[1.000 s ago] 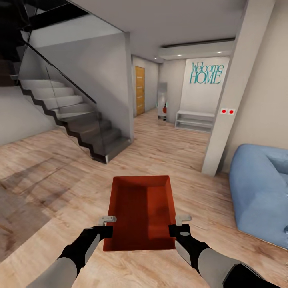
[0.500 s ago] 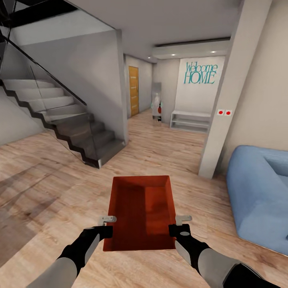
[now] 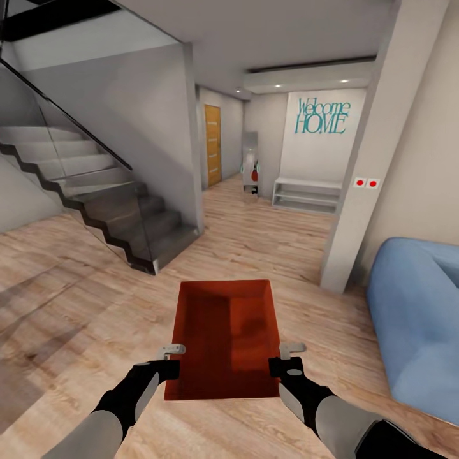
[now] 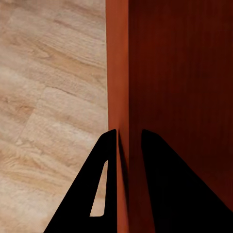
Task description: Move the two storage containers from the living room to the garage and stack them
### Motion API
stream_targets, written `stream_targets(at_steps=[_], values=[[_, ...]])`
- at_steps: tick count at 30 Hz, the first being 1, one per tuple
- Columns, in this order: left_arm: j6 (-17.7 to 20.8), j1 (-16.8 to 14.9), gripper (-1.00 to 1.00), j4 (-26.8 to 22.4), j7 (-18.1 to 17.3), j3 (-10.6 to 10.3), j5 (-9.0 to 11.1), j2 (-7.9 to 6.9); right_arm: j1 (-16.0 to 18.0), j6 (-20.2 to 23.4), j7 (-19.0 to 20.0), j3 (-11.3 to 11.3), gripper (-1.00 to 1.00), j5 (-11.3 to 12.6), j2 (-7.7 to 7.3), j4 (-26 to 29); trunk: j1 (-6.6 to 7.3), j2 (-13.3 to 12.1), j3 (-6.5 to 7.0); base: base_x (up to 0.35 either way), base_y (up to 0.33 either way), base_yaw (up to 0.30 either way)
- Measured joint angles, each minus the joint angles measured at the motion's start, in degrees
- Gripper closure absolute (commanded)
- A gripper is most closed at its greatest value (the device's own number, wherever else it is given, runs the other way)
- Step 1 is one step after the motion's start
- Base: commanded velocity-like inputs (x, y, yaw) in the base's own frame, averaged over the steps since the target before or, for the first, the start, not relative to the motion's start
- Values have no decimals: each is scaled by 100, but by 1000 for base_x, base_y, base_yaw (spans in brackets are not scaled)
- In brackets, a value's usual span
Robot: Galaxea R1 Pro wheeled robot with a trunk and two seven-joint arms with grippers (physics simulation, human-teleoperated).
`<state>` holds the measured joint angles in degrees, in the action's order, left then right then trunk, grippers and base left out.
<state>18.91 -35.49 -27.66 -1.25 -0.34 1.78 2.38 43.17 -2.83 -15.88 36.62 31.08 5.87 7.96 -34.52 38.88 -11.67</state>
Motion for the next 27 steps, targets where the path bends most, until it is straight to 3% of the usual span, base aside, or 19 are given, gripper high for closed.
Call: stream_targets(at_steps=[27], values=[[-2, 0, 100, 7, -1, 13, -15, 13, -1, -9, 30, 11, 100, 17, -17, -3, 0, 0, 0, 321, 0, 0]])
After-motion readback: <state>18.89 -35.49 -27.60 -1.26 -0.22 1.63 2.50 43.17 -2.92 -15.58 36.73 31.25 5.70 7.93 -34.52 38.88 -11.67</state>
